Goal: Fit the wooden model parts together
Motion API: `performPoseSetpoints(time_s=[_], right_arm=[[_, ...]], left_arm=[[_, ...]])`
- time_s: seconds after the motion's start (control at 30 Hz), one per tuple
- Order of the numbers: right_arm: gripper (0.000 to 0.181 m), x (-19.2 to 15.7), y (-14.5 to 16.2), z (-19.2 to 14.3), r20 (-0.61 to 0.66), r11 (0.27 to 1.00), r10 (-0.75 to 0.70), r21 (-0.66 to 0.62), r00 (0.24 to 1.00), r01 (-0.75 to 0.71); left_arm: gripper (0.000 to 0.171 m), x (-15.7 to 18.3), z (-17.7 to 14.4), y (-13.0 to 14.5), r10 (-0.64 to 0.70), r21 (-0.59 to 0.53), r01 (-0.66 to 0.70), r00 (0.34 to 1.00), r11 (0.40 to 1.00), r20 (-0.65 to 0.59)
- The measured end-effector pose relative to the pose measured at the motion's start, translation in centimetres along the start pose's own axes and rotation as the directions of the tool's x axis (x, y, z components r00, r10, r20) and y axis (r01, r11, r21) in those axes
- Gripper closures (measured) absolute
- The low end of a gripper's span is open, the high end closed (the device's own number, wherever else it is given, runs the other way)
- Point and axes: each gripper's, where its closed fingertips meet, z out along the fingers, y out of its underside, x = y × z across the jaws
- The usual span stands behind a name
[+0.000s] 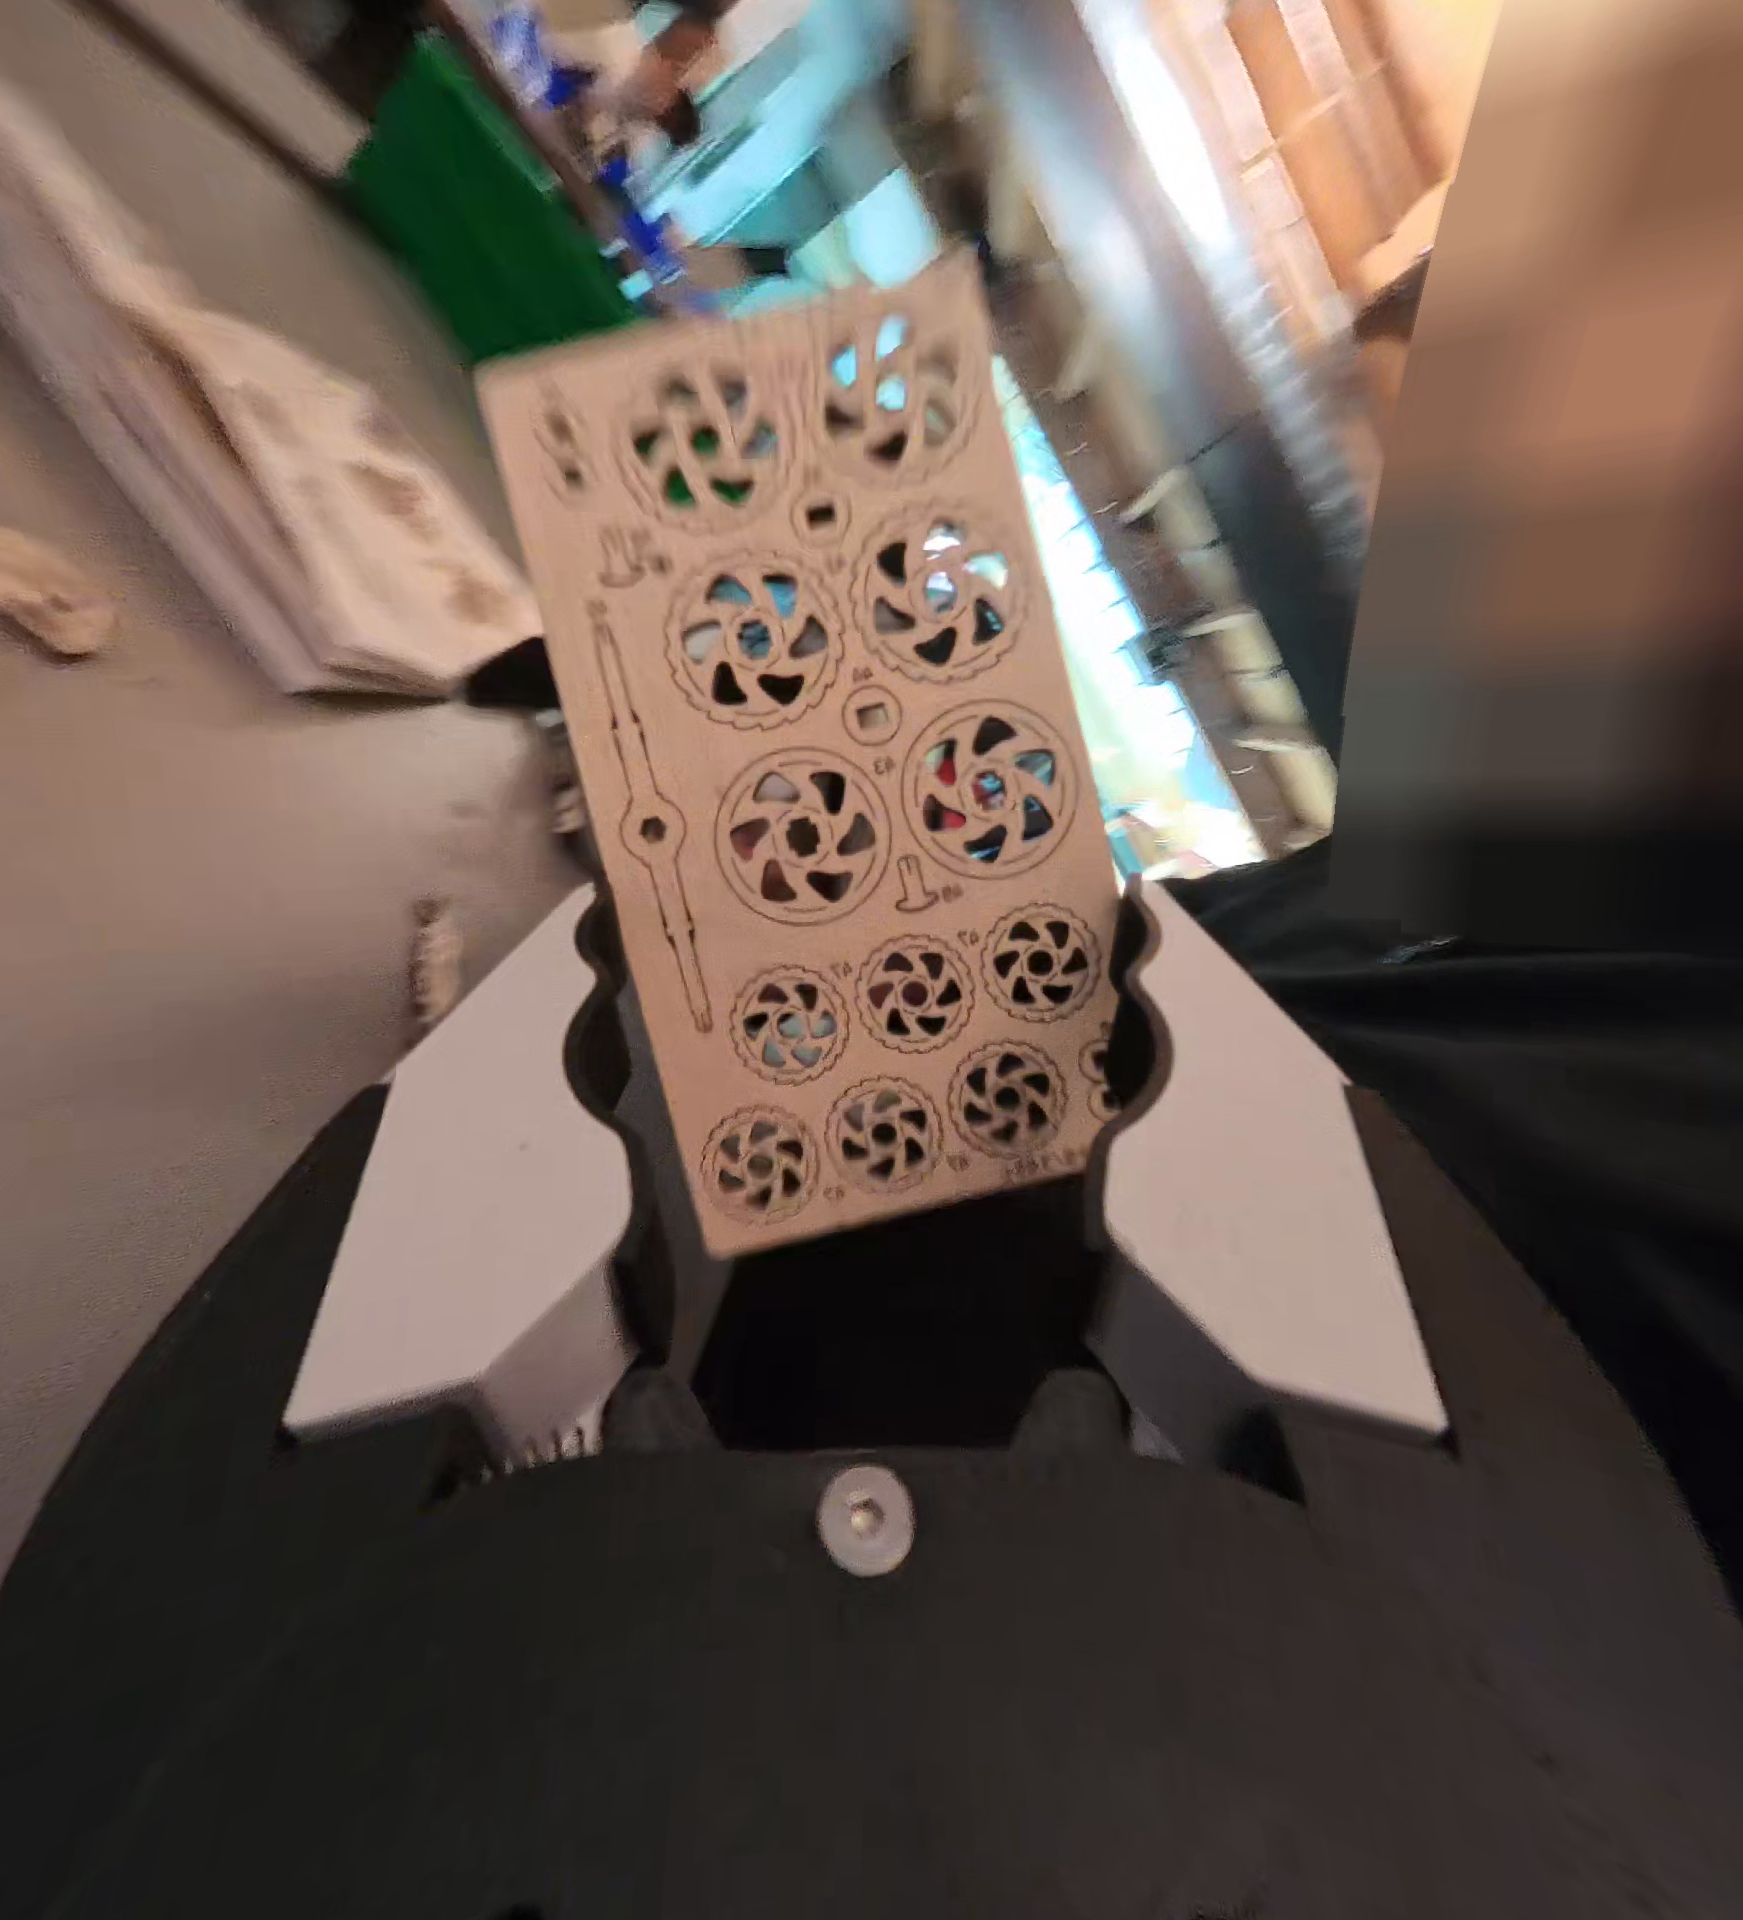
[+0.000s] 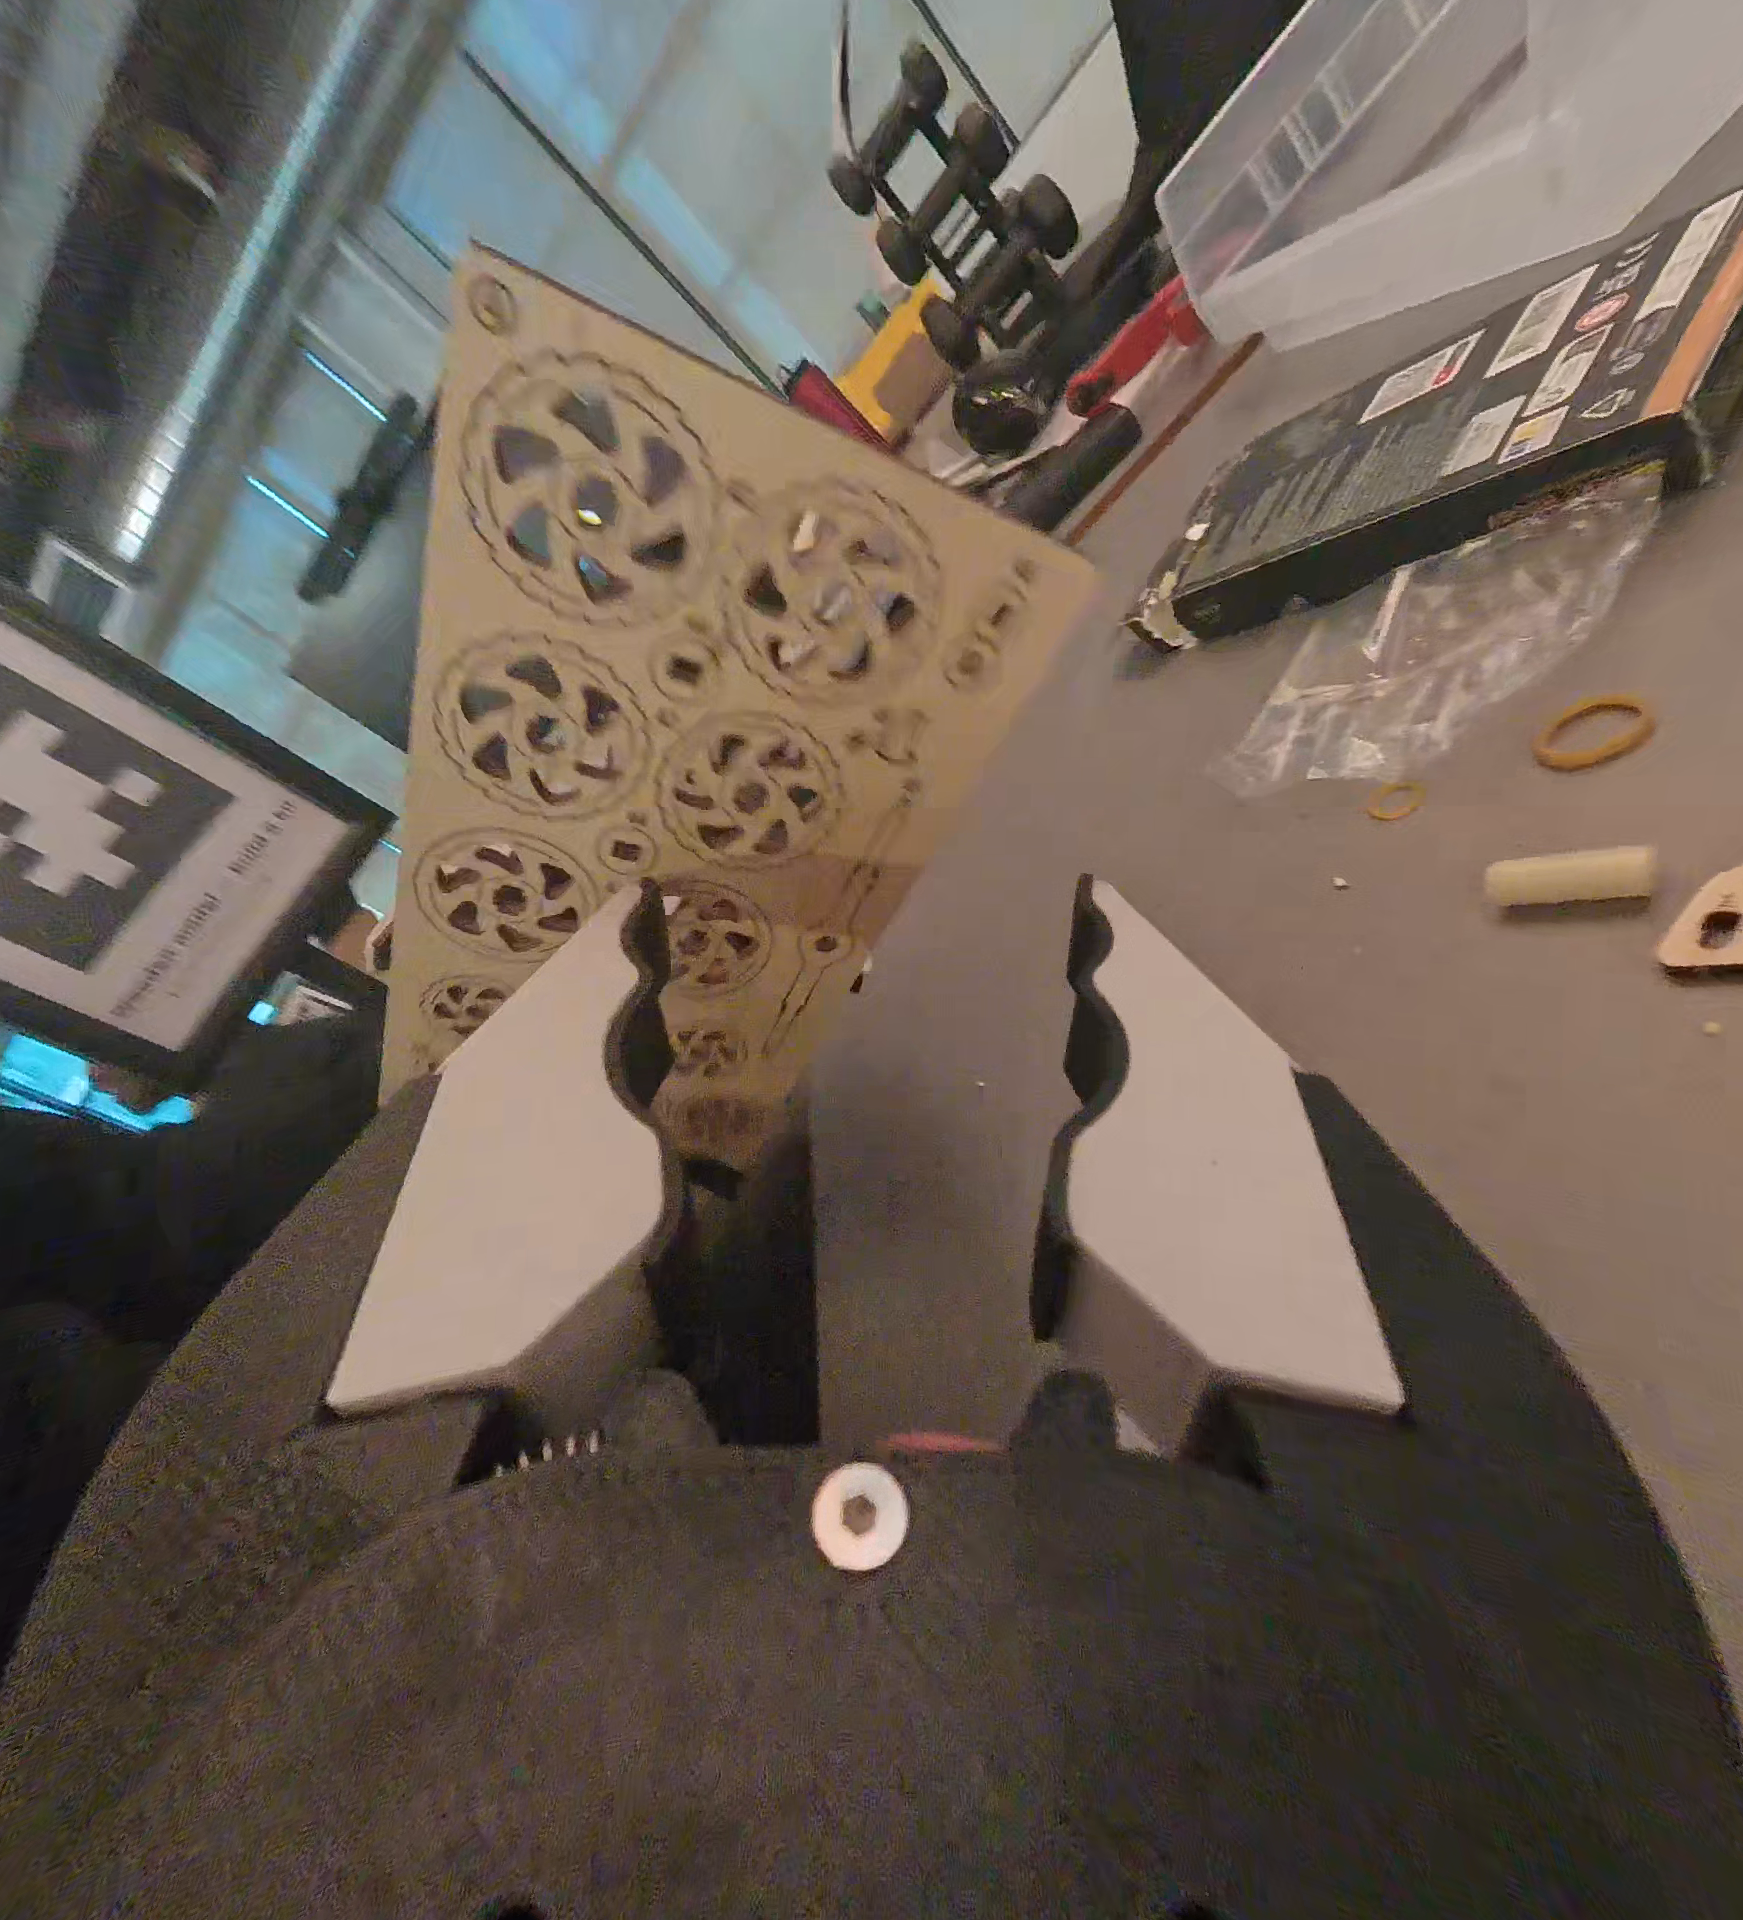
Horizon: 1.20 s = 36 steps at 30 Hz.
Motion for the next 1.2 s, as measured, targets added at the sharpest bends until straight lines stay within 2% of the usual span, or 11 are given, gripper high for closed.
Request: performPoseSetpoints(time_s=[0.17,0.2,0.3,0.47,0.63,0.77,0.9,0.93,1.03,1.1,1.2], right_arm=[[0.101,-4.7,-1.4,-0.8,0.361,0.977,0.171,0.056,0.917,-0.204],[0.09,-5.1,-1.0,-0.8,0.374,0.974,0.199,0.03,0.906,-0.227],[0.114,-4.9,-0.3,-1.0,0.345,0.969,0.225,0.022,0.911,-0.247],[0.119,-2.7,0.6,-2.3,0.185,0.951,0.287,0.064,0.94,-0.303],[0.114,-2.5,1.0,-3.2,0.13,0.962,0.245,0.091,0.961,-0.257],[0.131,-2.0,1.0,-3.3,0.081,0.974,0.197,0.1,0.977,-0.205],[0.146,-2.6,1.2,-2.7,0.077,0.987,0.129,0.083,0.989,-0.135],[0.16,-2.7,1.4,-2.5,0.062,0.993,0.086,0.07,0.994,-0.09],[0.165,-2.9,1.6,-2.0,0.062,0.995,0.065,0.066,0.996,-0.069],[0.152,-3.0,1.7,-1.7,0.045,0.998,0.033,0.051,0.998,-0.035],[0.136,-4.2,1.0,-1.6,0.064,0.996,-0.026,0.089,0.998,0.02]], left_arm=[[0.082,4.3,2.6,1.5,-0.115,-0.021,0.114,0.933,0.993,-0.341],[0.12,5.4,2.4,1.7,-0.129,-0.02,0.133,0.89,0.991,-0.437],[0.127,5.7,3.1,3.0,-0.198,-0.053,0.196,0.856,0.979,-0.478],[0.131,4.1,3.2,2.7,-0.171,-0.001,0.185,0.905,0.983,-0.39],[0.114,2.8,4.0,2.0,-0.1,0.02,0.109,0.959,0.994,-0.267],[0.071,1.2,4.4,1.3,-0.122,0.053,0.134,0.974,0.99,-0.193],[0.056,1.4,4.6,1.4,-0.094,0.04,0.103,0.979,0.994,-0.18],[0.052,1.4,4.3,0.9,-0.095,0.057,0.107,0.979,0.993,-0.182],[0.061,2.0,3.8,0.1,-0.105,0.077,0.126,0.968,0.989,-0.23],[0.067,1.8,3.9,0.1,-0.104,0.097,0.127,0.972,0.987,-0.212],[0.072,3.0,4.0,0.0,-0.175,0.104,0.223,0.923,0.969,-0.341]])
